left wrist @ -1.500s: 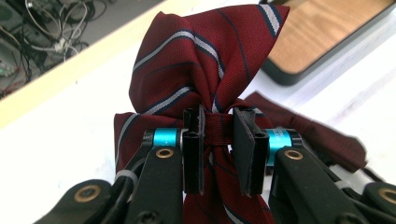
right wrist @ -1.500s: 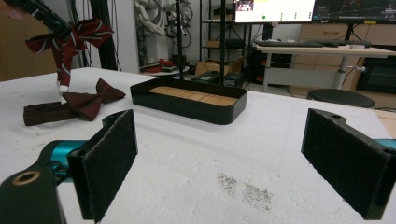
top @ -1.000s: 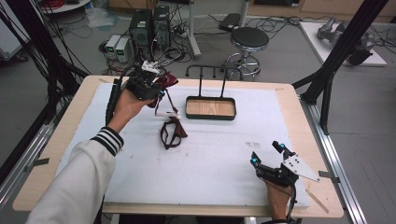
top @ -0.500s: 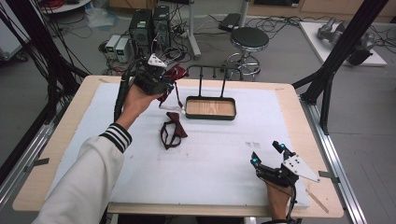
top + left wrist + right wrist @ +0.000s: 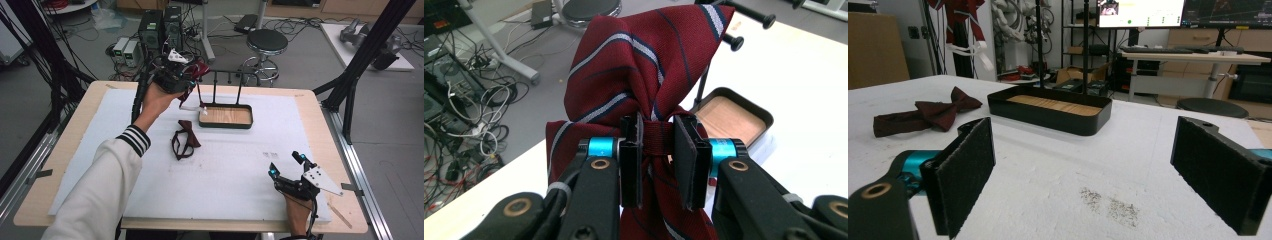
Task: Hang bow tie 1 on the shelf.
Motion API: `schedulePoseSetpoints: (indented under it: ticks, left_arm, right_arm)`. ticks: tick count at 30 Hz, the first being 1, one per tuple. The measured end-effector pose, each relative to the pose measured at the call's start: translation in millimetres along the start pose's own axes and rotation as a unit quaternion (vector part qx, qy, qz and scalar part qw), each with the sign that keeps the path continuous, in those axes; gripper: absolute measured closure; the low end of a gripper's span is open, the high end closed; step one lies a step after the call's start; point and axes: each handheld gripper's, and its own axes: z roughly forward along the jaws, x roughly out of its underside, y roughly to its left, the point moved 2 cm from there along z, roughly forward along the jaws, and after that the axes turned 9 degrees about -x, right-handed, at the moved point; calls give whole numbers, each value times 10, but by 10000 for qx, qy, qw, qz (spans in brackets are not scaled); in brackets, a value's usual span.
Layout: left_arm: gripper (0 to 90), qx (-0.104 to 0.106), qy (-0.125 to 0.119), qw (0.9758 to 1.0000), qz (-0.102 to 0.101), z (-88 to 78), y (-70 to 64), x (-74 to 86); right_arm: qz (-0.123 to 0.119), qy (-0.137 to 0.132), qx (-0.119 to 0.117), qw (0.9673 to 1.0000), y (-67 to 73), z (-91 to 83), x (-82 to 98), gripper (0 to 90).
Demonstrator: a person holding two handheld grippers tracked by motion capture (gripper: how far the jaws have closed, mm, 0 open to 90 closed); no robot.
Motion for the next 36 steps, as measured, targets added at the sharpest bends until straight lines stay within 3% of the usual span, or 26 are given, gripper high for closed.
schedulePoseSetpoints:
  ticks: [11,22,36]
  left_arm:
    - [744,25,-59,10000,9,170,-68,-108]
    - [744,-90,-7,9999,-51,265,-31,-184]
    - [744,-434,-62,9990,-96,376,101,-174]
  right_arm:
    - [-1,-15,-12,10000,-5,0,-1,97]
    - [45,-20,-17,10000,-4,-4,1,97]
    - [24,-30,-12,10000,-8,-8,1,97]
